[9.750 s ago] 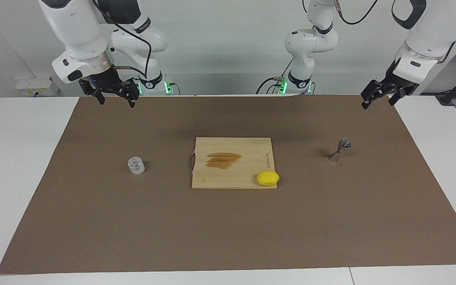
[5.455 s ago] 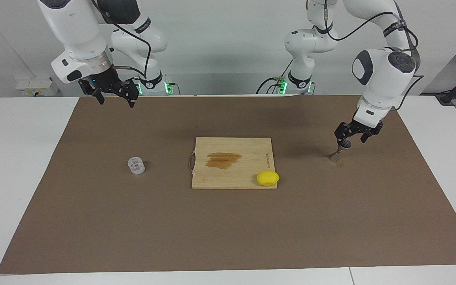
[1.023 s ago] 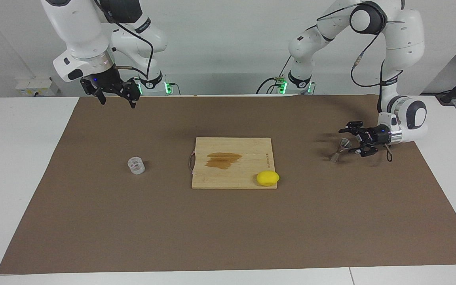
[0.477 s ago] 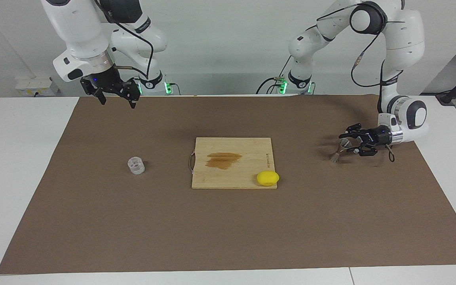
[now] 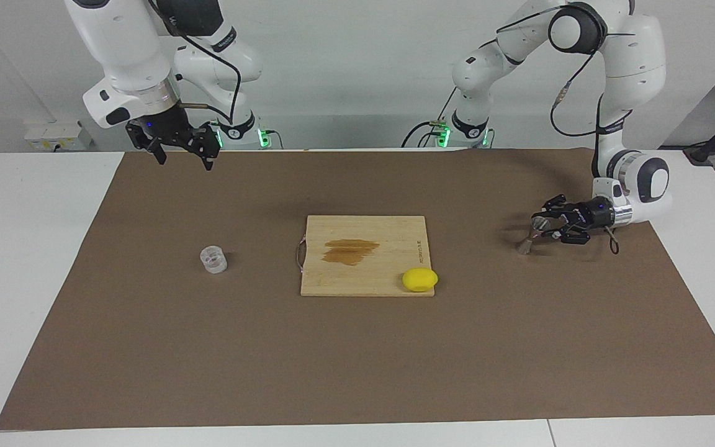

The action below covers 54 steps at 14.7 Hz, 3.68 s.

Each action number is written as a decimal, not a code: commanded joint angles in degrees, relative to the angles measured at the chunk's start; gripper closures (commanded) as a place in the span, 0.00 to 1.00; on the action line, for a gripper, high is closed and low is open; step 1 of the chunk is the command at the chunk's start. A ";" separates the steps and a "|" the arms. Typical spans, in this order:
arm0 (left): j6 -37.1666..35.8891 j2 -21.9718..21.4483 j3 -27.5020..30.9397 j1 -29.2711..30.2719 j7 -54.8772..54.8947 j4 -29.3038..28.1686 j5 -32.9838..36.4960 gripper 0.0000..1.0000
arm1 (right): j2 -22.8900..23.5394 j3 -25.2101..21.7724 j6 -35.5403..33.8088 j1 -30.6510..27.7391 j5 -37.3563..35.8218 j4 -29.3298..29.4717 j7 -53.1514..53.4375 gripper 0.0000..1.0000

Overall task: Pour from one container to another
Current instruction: 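Close the left gripper on the small cup, then carry the small cup with the left gripper onto the cutting board, then open the left gripper to release the cup on the board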

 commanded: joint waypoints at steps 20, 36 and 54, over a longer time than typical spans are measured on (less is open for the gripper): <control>1.81 -6.14 -0.62 -23.91 -6.84 -9.05 -12.94 0.73 | -1.17 0.38 1.25 -0.24 -0.36 -1.42 1.51 0.01; 20.71 -8.43 -0.62 -50.36 -7.02 -11.79 -41.23 0.71 | -1.17 0.38 2.83 -0.86 0.08 -1.78 1.51 0.01; 32.67 -7.56 -0.88 -58.29 6.87 -11.17 -51.97 0.00 | -0.99 0.38 4.15 -1.04 0.08 -1.78 4.75 0.01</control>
